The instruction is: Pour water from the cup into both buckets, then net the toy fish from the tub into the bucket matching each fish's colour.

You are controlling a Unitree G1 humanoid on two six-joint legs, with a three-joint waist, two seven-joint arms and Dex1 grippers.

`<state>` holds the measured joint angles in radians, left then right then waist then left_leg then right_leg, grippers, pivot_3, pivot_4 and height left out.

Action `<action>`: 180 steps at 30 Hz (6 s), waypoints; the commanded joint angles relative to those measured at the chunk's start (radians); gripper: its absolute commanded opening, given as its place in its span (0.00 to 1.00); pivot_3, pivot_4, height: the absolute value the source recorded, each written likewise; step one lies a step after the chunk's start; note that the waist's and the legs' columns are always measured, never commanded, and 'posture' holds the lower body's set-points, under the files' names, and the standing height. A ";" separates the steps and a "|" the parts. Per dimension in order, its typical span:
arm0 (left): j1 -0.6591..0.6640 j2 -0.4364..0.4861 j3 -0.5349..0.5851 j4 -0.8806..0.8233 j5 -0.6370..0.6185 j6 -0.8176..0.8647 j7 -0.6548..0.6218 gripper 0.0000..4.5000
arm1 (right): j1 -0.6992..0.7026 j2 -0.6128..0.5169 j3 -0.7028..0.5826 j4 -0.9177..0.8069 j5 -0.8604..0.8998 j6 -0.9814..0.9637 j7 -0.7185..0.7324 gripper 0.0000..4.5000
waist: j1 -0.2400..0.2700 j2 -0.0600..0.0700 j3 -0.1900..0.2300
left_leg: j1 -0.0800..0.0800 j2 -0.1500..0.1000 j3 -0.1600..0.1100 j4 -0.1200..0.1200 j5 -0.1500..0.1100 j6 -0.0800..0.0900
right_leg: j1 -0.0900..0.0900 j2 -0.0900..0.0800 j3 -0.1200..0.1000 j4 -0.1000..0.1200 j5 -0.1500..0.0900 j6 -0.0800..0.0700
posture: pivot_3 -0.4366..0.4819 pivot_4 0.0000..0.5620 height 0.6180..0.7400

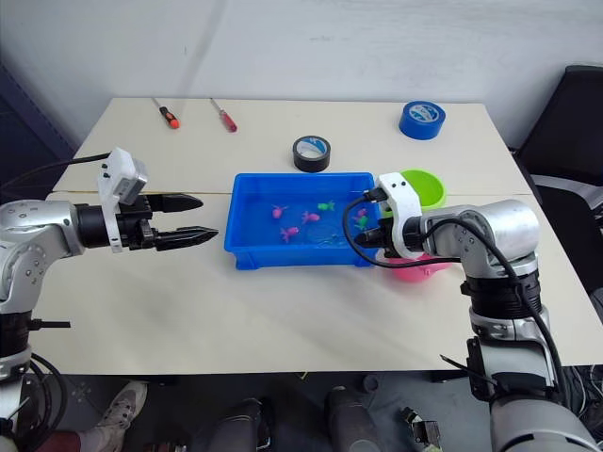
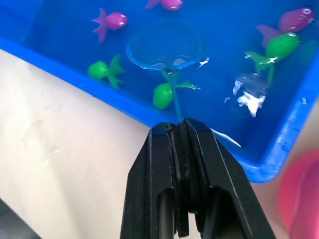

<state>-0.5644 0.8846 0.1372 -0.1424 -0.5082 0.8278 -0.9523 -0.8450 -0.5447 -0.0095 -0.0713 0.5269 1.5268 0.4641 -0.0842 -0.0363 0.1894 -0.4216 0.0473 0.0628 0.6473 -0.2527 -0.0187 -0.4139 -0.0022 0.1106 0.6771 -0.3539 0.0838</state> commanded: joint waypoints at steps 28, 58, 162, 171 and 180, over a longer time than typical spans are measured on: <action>0.015 0.020 0.036 -0.051 -0.019 0.009 0.027 0.92 | -0.107 0.053 0.001 0.229 -0.192 -0.185 -0.109 0.00 | -0.001 0.000 0.000 | 0.000 0.000 0.001 0.000 0.000 0.000 | 0.000 0.000 0.000 0.000 0.000 0.000 | 0.48 0.27 0.95; -0.090 0.013 -0.007 0.173 0.055 -0.202 -0.060 0.92 | 0.182 0.008 -0.088 -0.186 -0.123 -0.399 -0.015 0.00 | 0.002 0.000 0.000 | 0.000 0.000 0.000 0.000 0.000 -0.001 | 0.000 0.001 0.000 0.001 0.000 0.000 | 0.48 0.27 0.95; -0.485 -0.270 -0.138 0.720 0.195 -0.537 -0.416 0.92 | 1.177 -0.398 -0.607 -0.608 -0.917 -1.457 0.203 0.00 | 0.029 0.000 0.000 | 0.003 0.000 0.003 0.012 0.001 -0.002 | 0.003 0.010 0.001 0.010 0.001 0.003 | 0.48 0.27 0.95; -0.432 -0.178 -0.101 0.688 0.211 -0.532 -0.366 0.92 | 0.725 -0.389 -0.347 -0.575 -0.662 -1.132 0.299 0.00 | 0.008 0.000 0.000 | 0.019 0.002 0.004 0.010 0.001 -0.002 | 0.017 0.009 0.002 0.011 0.000 0.001 | 0.48 0.27 0.95; -0.206 -0.074 -0.015 0.492 0.161 -0.453 -0.311 0.92 | 0.389 -0.305 0.026 -0.333 -0.592 -0.985 0.371 0.00 | 0.002 0.000 0.000 | 0.017 0.003 0.002 0.009 0.001 -0.002 | 0.016 0.007 0.003 0.011 -0.001 0.000 | 0.48 0.27 0.95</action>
<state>-0.7680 0.7887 0.0734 0.4186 -0.3126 0.3588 -1.2757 -0.4327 -0.8487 0.0012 -0.4137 -0.0694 0.5502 0.8248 -0.0825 -0.0365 0.1893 -0.4046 0.0506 0.0639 0.6565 -0.2520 -0.0210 -0.3981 0.0043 0.1135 0.6885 -0.3548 0.0834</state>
